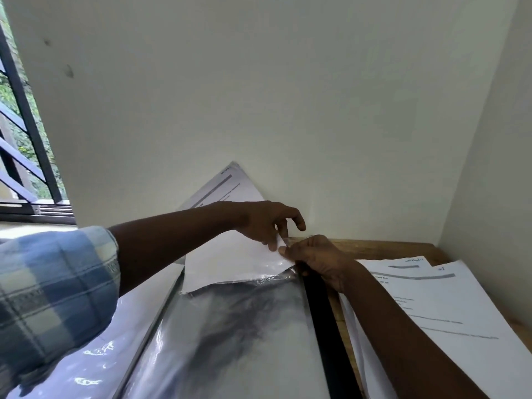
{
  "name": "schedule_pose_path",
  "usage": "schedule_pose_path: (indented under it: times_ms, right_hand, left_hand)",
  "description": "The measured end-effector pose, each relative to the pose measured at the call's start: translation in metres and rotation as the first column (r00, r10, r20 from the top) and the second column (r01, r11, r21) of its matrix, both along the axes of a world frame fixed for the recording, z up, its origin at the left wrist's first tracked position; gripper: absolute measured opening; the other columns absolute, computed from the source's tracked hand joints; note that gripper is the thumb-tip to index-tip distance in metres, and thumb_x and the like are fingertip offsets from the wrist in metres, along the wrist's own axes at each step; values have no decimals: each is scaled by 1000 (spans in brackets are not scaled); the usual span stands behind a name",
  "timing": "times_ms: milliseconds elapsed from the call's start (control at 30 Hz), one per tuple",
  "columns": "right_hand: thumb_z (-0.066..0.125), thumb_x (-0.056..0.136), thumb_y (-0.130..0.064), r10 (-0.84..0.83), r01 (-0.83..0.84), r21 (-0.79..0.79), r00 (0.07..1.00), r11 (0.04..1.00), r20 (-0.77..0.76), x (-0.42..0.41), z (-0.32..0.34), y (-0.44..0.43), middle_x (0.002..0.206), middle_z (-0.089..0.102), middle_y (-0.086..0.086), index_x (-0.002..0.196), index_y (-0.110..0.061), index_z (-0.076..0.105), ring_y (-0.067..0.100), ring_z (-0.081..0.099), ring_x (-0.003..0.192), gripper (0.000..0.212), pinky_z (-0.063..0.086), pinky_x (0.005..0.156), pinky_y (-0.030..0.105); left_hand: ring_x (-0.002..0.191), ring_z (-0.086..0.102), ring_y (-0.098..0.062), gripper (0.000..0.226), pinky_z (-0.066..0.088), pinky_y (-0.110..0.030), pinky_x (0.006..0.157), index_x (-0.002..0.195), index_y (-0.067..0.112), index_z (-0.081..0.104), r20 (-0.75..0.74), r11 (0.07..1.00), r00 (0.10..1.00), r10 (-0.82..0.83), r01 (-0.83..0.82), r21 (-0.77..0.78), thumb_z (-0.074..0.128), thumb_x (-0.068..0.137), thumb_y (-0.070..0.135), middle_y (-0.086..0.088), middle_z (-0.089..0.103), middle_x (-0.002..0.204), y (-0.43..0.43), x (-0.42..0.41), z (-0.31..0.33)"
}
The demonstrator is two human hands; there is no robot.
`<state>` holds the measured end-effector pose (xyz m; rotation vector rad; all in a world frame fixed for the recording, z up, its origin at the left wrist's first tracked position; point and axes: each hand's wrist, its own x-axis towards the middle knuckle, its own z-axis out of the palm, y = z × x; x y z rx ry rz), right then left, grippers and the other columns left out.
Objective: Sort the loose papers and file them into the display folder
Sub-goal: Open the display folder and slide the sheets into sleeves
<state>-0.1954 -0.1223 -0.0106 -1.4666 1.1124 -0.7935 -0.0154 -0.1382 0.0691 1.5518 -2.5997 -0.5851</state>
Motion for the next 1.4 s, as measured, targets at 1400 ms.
schedule_pose_path:
  times_ms: [1400]
  right_hand:
    - [82, 85, -25, -103, 166, -189, 946, 968, 307, 19, -35, 3, 93, 80, 7, 93, -14, 82, 29, 77, 90, 13, 59, 93, 54]
  left_hand:
    - [125, 52, -17, 46, 45, -45, 104, 137, 39, 49, -193, 735, 976, 98, -201, -648, 63, 95, 50, 9, 50, 140, -22, 40, -1]
